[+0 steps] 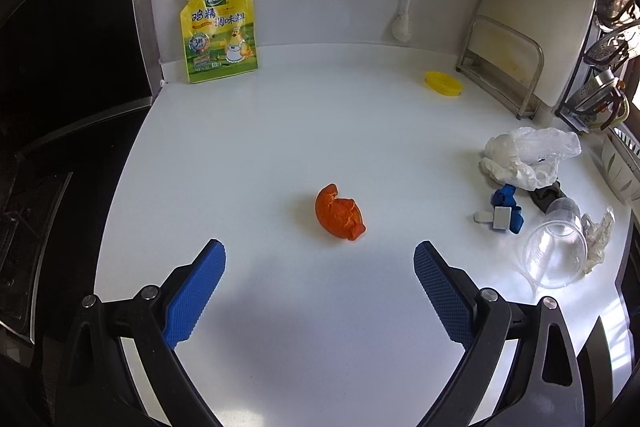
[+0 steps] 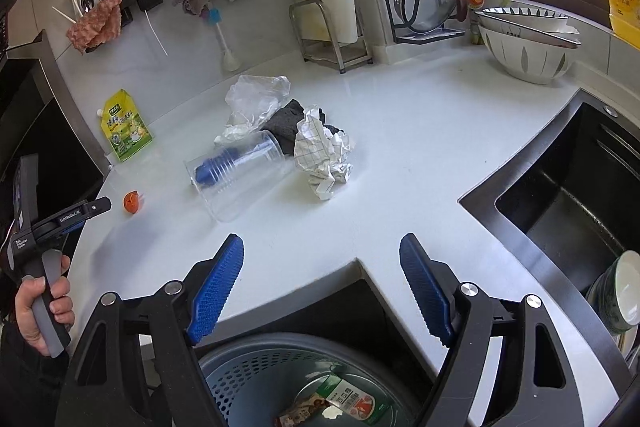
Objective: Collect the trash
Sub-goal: 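Grasp the orange peel with the left tool while the right tool grasps the crumpled paper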
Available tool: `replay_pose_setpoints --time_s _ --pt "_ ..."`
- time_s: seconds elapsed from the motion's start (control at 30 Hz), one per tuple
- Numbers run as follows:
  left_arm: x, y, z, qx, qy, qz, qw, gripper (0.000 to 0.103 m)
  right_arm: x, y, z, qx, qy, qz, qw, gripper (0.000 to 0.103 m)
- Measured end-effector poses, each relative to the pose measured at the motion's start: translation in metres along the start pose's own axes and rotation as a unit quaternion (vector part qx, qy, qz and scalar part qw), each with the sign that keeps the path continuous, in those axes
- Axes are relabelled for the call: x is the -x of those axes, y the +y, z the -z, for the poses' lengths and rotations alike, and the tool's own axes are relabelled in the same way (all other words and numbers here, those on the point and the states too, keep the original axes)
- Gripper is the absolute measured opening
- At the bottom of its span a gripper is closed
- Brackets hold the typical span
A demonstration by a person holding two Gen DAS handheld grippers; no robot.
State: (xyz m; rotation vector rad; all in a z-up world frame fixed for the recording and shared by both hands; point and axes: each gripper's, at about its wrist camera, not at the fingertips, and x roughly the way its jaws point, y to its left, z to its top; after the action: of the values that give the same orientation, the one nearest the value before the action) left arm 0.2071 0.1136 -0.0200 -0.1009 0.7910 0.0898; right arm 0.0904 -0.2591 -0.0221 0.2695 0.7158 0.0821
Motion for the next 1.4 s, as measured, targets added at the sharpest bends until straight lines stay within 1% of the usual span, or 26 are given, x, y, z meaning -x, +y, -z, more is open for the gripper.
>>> replay_pose_setpoints --time_s 0.07,0.2,0.33,0.43,0.47,0.53,0.57,0.6,0.63,0.67,0.7,0.73,0.77,0.83,0.9,1.03,1.2,1.27,1.4 --pt "-0.015 0.0 -0.008 0.006 0.01 0.0 0.9999 0.093 -0.007 -0.002 -0.006 -0.001 0.001 0.001 1.0 0.077" --pt "-0.042 0.0 -0.018 0.018 0.036 -0.013 0.9991 0.093 -0.018 -0.005 -0.016 -0.009 0.001 0.002 1.0 0.077" --pt "-0.051 0.0 -0.02 0.028 0.042 -0.015 0.9986 0.093 -0.026 -0.009 -0.024 -0.012 0.0 0.007 1.0 0.077" --pt "-0.055 -0.003 -0.019 0.021 0.04 -0.026 0.9986 0.09 -0.034 -0.011 -0.029 -0.015 0.005 0.01 1.0 0.077" --pt "-0.057 -0.004 -0.019 0.018 0.043 -0.028 0.9985 0.085 -0.036 -0.012 -0.03 -0.015 0.006 0.009 1.0 0.077" --pt "-0.063 -0.005 -0.017 0.017 0.054 -0.024 0.9981 0.078 -0.039 -0.012 -0.03 -0.015 0.006 0.007 1.0 0.077" --pt "-0.065 -0.005 -0.016 0.019 0.06 -0.021 0.9978 0.072 -0.04 -0.012 -0.031 -0.015 0.006 0.006 1.0 0.077" --pt "-0.067 -0.005 -0.015 0.018 0.062 -0.022 0.9977 0.069 -0.041 -0.011 -0.031 -0.014 0.007 0.006 1.0 0.077" --pt "-0.066 -0.006 -0.015 0.014 0.057 -0.028 0.9979 0.064 -0.043 -0.011 -0.031 -0.014 0.008 0.006 1.0 0.077" --pt "-0.066 -0.006 -0.015 0.013 0.058 -0.024 0.998 0.056 -0.044 -0.011 -0.031 -0.013 0.009 0.006 1.0 0.077" --pt "-0.065 -0.007 -0.015 0.011 0.055 -0.022 0.9982 0.054 -0.046 -0.01 -0.031 -0.012 0.01 0.006 1.0 0.077" --pt "-0.065 -0.008 -0.014 0.008 0.054 -0.02 0.9983 0.047 -0.048 -0.01 -0.031 -0.011 0.013 0.007 1.0 0.077" --pt "-0.064 -0.01 -0.014 0.003 0.052 -0.017 0.9985 0.039 -0.05 -0.009 -0.032 -0.01 0.015 0.008 1.0 0.077" --pt "-0.063 -0.013 -0.013 -0.006 0.048 -0.013 0.9987 0.029 -0.054 -0.007 -0.033 -0.004 0.016 0.012 1.0 0.077" --pt "-0.061 -0.017 -0.012 -0.014 0.042 -0.018 0.9989 0.027 -0.058 -0.004 -0.033 0.006 0.017 0.019 1.0 0.077" --pt "-0.058 -0.02 -0.012 -0.018 0.035 -0.013 0.9992 0.025 -0.067 -0.002 -0.035 0.018 0.022 0.032 0.999 0.077" --pt "-0.055 -0.025 -0.011 -0.029 0.023 -0.015 0.9992 0.024 -0.077 0.0 -0.043 0.021 0.018 0.04 0.999 0.077" --pt "-0.054 -0.026 -0.011 -0.032 0.02 -0.014 0.9992 0.024 -0.085 0.004 -0.048 0.03 0.02 0.051 0.998 0.079" --pt "-0.054 -0.025 -0.01 -0.03 0.019 -0.01 0.9993 0.024 -0.102 0.009 -0.055 0.039 0.029 0.073 0.996 0.079"
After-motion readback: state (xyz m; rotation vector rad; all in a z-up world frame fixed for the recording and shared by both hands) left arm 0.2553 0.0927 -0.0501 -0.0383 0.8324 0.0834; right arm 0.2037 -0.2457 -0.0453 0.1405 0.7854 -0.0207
